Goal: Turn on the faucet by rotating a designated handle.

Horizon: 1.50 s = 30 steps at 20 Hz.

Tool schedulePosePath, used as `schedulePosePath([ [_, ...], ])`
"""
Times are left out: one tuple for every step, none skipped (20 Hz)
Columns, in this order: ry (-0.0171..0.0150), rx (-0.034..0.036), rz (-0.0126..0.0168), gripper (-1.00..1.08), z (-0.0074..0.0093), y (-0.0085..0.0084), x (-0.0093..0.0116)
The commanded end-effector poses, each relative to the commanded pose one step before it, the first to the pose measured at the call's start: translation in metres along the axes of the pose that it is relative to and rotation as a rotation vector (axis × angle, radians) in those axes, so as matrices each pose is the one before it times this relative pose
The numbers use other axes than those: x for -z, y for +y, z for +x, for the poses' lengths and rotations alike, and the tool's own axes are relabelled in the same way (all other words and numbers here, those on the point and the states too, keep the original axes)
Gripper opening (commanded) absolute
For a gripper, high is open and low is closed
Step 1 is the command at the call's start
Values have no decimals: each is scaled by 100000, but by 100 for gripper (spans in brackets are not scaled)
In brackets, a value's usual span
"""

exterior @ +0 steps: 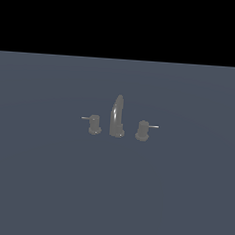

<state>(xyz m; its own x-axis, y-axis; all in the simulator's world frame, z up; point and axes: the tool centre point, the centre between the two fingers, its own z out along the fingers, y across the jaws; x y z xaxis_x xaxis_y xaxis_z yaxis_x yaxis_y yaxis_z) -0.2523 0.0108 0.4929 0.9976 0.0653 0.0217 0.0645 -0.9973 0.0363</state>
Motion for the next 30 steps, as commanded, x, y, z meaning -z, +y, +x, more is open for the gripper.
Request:
schedulePosePath([
  [0, 0, 0, -100, 0, 1, 0],
  [17, -67, -5, -100, 17, 23, 12],
  [63, -250, -13, -100, 42, 86, 40],
  [98, -396, -20, -100, 70, 138, 64],
  [133, -540, -30, -100, 97, 189, 87],
  [168, -686, -42, -100, 122, 241, 109],
  [165, -674, -46, -100, 121, 239, 107],
  [125, -509, -40, -100, 90, 183, 82],
  [86, -340, -31, -100, 59, 125, 56],
  [45, -169, -20, -100, 29, 66, 31],
  [0, 0, 0, -100, 3, 8, 3],
  [-23, 95, 8, -100, -24, -43, -19],
  [0, 0, 0, -100, -1, -39, -12],
  [-32, -141, 88, -100, 64, 9, -28],
  [-12, -296, 101, -100, 95, 9, -31],
  [-19, -422, 147, -100, 137, 9, -47],
  [-30, -541, 194, -100, 178, 5, -65],
  [-41, -661, 239, -100, 218, 1, -84],
  [-52, -785, 284, -100, 258, -1, -102],
  [-63, -906, 324, -100, 297, -3, -120],
  [-72, -1027, 361, -100, 334, -5, -138],
  [-83, -1160, 399, -100, 375, -5, -157],
  [-95, -1289, 433, -100, 412, -7, -176],
  [-109, -1420, 467, -100, 451, -11, -199],
  [-125, -1559, 502, -100, 490, -16, -224],
  [-140, -1699, 532, -100, 529, -21, -249],
  [-157, -1843, 559, -100, 567, -26, -276],
  [-175, -1992, 585, -100, 606, -34, -305],
  [-194, -2148, 607, -100, 645, -41, -337],
  [-214, -2306, 626, -100, 683, -50, -371],
])
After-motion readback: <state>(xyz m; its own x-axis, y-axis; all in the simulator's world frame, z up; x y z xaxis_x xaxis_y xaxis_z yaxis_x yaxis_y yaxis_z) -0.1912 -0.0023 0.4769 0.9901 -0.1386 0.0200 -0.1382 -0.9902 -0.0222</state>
